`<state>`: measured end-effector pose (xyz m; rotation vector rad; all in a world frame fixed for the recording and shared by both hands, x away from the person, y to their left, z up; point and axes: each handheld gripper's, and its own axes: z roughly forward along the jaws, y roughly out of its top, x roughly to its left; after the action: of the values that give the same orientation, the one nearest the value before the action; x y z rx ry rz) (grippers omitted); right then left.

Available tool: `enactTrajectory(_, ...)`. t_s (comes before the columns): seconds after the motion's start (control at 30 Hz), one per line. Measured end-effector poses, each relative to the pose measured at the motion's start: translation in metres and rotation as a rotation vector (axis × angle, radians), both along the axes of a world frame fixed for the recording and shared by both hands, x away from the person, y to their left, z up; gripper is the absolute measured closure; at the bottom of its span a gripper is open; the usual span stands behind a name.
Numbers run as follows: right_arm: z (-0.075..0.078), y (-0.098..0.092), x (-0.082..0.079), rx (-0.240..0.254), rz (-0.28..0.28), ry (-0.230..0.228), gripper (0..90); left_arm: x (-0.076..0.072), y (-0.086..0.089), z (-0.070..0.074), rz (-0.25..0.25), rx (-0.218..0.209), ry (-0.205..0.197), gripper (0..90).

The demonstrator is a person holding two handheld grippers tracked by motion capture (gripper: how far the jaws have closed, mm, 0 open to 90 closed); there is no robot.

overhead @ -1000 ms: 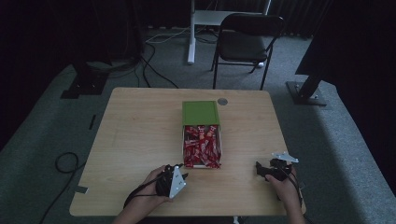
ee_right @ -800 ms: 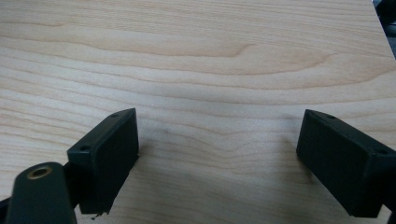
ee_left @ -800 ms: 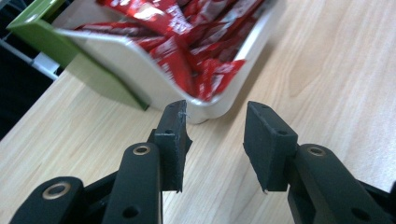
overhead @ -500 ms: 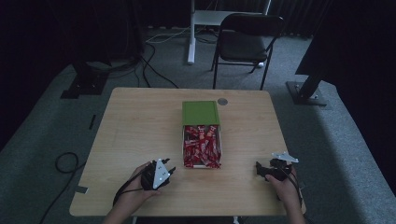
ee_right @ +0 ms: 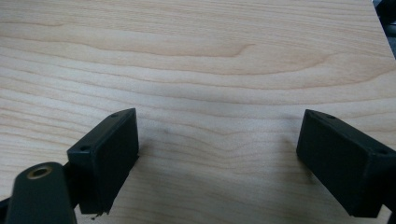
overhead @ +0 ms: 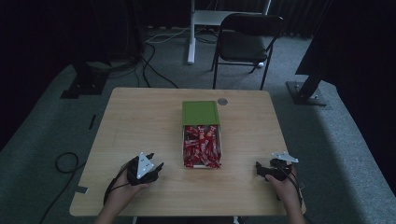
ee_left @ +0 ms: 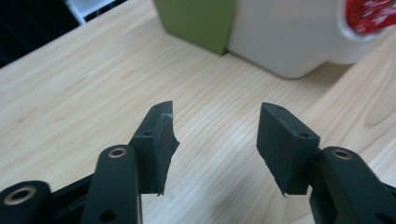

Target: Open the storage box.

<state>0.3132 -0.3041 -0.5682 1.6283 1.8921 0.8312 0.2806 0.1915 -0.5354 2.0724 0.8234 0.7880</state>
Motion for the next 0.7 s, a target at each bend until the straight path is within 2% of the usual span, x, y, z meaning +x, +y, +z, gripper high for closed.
enactTrajectory(0.03,0.000,0.000,0.000,0.000,0.000,0.000,12.4,0.001,0.007,-0.002,0.016,-0.022,0.013,41.2)
enactTrajectory(0.07,0.000,0.000,0.000,0.000,0.000,0.000,12.4,0.001,0.007,-0.002,0.016,-0.022,0.013,41.2)
enactTrajectory(0.1,0.000,0.000,0.000,0.000,0.000,0.000,12.4,0.002,0.012,-0.005,0.018,-0.041,0.050,38.7)
enactTrajectory(0.13,0.000,0.000,0.000,0.000,0.000,0.000,12.4,0.002,0.012,-0.005,0.018,-0.041,0.050,35.6)
enactTrajectory(0.17,0.000,0.000,0.000,0.000,0.000,0.000,12.4,0.003,0.016,-0.009,0.020,-0.045,0.070,35.2)
enactTrajectory(0.2,0.000,0.000,0.000,0.000,0.000,0.000,12.4,0.003,0.016,-0.009,0.020,-0.045,0.070,33.8)
enactTrajectory(0.37,0.000,0.000,0.000,0.000,0.000,0.000,12.4,0.005,0.023,-0.013,0.042,-0.108,0.123,28.7)
enactTrajectory(0.4,0.000,0.000,0.000,0.000,0.000,0.000,12.4,0.005,0.023,-0.013,0.042,-0.108,0.123,27.0)
enactTrajectory(0.43,0.000,0.000,0.000,0.000,0.000,0.000,12.4,0.006,0.026,-0.012,0.062,-0.137,0.129,26.3)
enactTrajectory(0.47,0.000,0.000,0.000,0.000,0.000,0.000,12.4,0.006,0.026,-0.012,0.062,-0.137,0.129,25.3)
enactTrajectory(0.5,0.000,0.000,0.000,0.000,0.000,0.000,12.4,0.008,0.030,-0.012,0.077,-0.173,0.131,22.6)
enactTrajectory(0.53,0.000,0.000,0.000,0.000,0.000,0.000,12.4,0.008,0.030,-0.012,0.077,-0.173,0.131,19.0)
enactTrajectory(0.57,0.000,0.000,0.000,0.000,0.000,0.000,12.4,0.009,0.036,-0.012,0.100,-0.213,0.137,17.9)
enactTrajectory(0.6,0.000,0.000,0.000,0.000,0.000,0.000,12.4,0.009,0.036,-0.012,0.100,-0.213,0.137,14.8)
enactTrajectory(0.63,0.000,0.000,0.000,0.000,0.000,0.000,12.4,0.011,0.043,-0.011,0.139,-0.245,0.135,14.2)
enactTrajectory(0.67,0.000,0.000,0.000,0.000,0.000,0.000,12.4,0.011,0.043,-0.011,0.139,-0.245,0.135,14.2)
enactTrajectory(0.7,0.000,0.000,0.000,0.000,0.000,0.000,12.4,0.012,0.049,-0.011,0.186,-0.249,0.123,14.2)
